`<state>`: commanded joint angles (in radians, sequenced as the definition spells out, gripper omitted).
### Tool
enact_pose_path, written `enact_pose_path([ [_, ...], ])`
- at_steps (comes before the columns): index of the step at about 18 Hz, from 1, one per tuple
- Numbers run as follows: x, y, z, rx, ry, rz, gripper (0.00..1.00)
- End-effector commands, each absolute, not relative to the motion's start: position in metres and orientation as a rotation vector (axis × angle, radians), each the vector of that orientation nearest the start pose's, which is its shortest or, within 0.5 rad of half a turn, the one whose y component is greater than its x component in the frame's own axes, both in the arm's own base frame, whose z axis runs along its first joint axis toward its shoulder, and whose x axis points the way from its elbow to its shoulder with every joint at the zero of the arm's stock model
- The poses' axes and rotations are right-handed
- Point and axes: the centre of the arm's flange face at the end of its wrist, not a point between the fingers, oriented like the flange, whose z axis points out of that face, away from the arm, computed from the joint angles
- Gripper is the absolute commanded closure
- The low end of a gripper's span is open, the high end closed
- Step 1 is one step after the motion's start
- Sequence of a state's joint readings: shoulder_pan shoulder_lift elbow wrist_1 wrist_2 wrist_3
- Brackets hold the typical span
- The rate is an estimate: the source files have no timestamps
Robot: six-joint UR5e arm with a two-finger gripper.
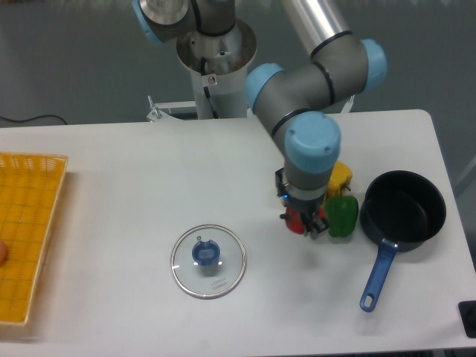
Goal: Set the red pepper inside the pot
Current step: 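Grip the red pepper with the gripper and lift it off the table, then carry the held red pepper over the dark blue saucepan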
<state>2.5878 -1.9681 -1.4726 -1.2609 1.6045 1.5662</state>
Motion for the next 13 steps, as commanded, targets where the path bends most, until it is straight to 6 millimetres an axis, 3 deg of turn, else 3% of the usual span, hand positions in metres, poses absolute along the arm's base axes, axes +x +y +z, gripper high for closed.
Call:
enact_pose_path([
  [5,-0.503,0.417,0.343,-3.054,0.855,0.041,0.63],
  [13,-0.556,0.345,0.34,-3.07,0.789,0.041,0.63],
])
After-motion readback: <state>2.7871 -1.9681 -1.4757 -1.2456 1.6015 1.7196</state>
